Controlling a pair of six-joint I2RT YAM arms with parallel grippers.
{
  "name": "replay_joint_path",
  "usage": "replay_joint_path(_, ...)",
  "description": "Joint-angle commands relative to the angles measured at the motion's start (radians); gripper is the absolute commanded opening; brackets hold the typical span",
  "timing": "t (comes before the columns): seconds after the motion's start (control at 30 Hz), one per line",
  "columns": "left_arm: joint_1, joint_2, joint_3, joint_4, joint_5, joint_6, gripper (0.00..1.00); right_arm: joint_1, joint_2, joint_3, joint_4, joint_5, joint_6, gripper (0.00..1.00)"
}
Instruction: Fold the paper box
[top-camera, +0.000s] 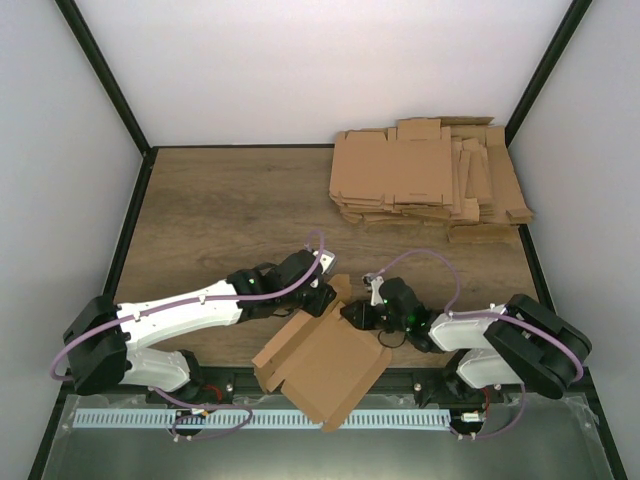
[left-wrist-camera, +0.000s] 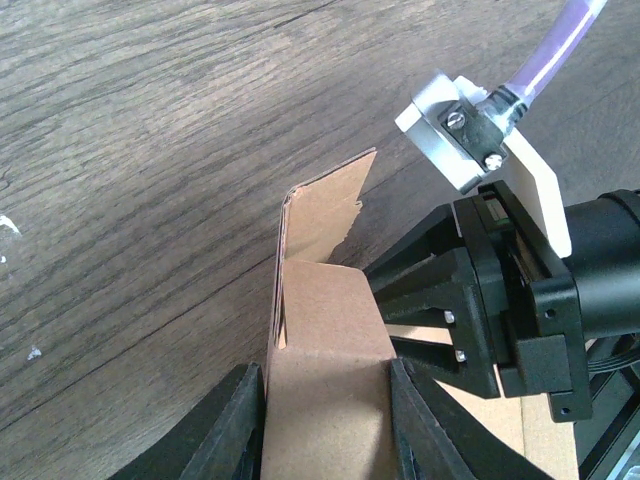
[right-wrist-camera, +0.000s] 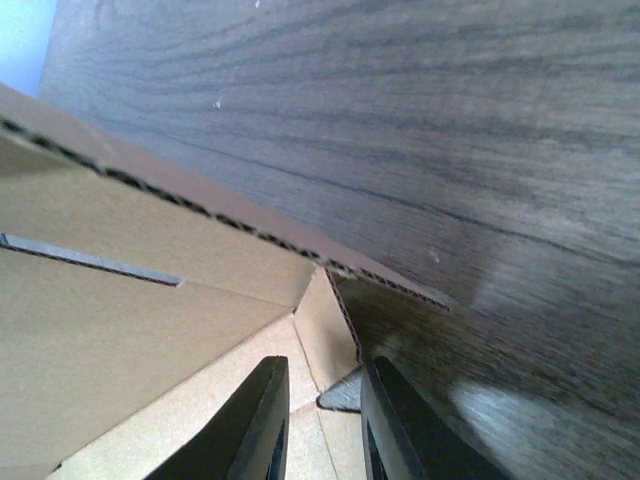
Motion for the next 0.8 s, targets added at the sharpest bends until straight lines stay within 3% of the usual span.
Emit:
replay_joint_path(0.0,-0.007,0.006,-0.013,-0.018,0.0,-0.01,0.37,0.008,0.005,0.021,0.04,0.051,0.011,0.27)
replay_joint_path(0.1,-0.007,0.009,-0.011,-0.018,0.001,-0.009,0.37,0.007,0.016,0.026,0.042,0.054,0.014,0.39)
replay_joint_path(0.27,-0.007,0.015,-0.012,-0.018,0.002,-0.007,0.37,0.007,0.046,0.032,0.082,0.014,0.008,0.37)
replay_joint_path(0.6,-0.007,0.015,-0.001,-0.018,0.001,-0.007,0.37,0.007,0.029,0.063,0.053,0.019,-0.073,0.01)
replay_joint_path(0.77,0.001,0.022,0.019,-0.036,0.001,-0.044,0.37,0.017,0.013,0.064,0.061,0.067,-0.145,0.01)
